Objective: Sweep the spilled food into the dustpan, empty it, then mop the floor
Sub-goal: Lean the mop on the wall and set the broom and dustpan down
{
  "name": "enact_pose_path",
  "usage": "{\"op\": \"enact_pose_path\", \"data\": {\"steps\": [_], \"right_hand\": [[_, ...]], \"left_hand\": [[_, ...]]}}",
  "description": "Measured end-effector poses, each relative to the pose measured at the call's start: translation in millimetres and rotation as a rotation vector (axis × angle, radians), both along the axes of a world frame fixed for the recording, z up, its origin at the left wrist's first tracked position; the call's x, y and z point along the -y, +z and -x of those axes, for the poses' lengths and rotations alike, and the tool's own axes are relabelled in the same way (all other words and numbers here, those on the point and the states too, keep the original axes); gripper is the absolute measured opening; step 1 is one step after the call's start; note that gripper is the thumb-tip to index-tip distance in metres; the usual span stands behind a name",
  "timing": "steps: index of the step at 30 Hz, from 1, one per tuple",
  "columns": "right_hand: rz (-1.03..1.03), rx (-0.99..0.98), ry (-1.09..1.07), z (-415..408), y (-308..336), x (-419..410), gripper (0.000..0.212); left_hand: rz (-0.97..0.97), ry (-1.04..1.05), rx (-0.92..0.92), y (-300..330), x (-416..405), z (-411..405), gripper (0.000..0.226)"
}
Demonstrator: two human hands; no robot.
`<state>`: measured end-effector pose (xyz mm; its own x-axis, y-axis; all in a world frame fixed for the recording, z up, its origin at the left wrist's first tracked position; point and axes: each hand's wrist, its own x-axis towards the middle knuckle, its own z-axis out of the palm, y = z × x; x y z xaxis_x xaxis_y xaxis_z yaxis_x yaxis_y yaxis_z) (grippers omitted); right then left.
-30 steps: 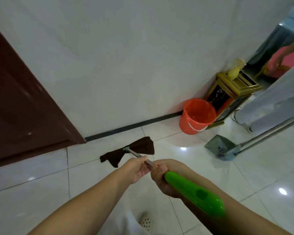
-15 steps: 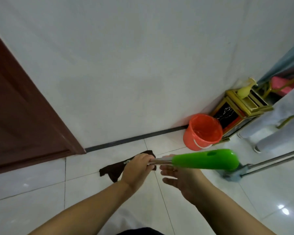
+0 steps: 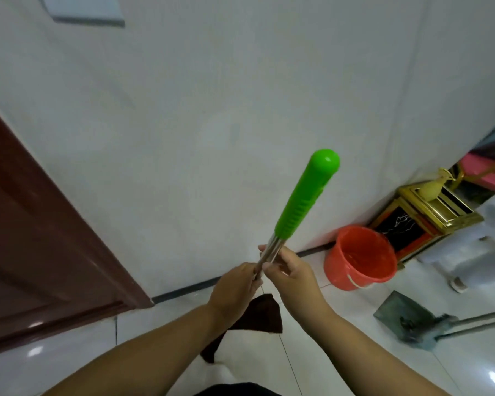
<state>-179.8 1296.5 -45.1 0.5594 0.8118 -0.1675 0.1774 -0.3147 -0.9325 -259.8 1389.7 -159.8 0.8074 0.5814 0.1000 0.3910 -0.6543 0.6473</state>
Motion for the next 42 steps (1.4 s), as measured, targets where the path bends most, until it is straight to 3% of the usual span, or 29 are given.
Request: {"op": "enact_pose_path", "data": {"steps": [7, 11, 15, 21, 26, 30, 32, 36, 42], "right_hand": [[-0.106, 0.079, 0.011, -9.3, 5.2, -85.5, 0.014], [-0.162, 0.121, 0.002, -18.1, 13.7, -130.9, 0.015], [-0.046, 0.219, 0.018, -21.1, -3.9, -157.5, 0.010], [0.054, 0.222, 0.074, -29.1, -16.5, -189.3, 0.009], [0.110, 0.091, 0.108, -40.7, -18.9, -202.9, 0.031], [0.150, 0.076, 0.059, -49.4, -33.4, -194.9, 0.031], [0.164, 0.052, 0.011, -53.3, -40.5, -186.7, 0.030], [0.160, -0.105, -0.116, -66.2, -48.8, -165.0, 0.030], [0.160, -0.211, -0.259, -79.3, -53.9, -130.1, 0.029]], "left_hand": [[0.043, -0.061, -0.010, 25.7, -79.0, -2.9, 0.020], [0.052, -0.054, -0.018, 33.9, -118.4, -8.8, 0.021], [0.144, -0.030, -0.113, 19.1, -137.2, -12.6, 0.026], [0.359, 0.179, -0.021, 12.4, -142.7, -15.6, 0.033], [0.317, 0.242, -0.076, 5.5, -167.8, -16.2, 0.030], [0.227, 0.192, -0.179, -2.5, -180.6, -13.8, 0.023], [0.210, 0.255, -0.106, -5.2, -175.8, -9.6, 0.022], [0.167, 0.431, 0.249, 7.7, -159.5, -4.2, 0.027], [0.132, 0.136, 0.265, 30.5, -134.4, -36.2, 0.021]]}}
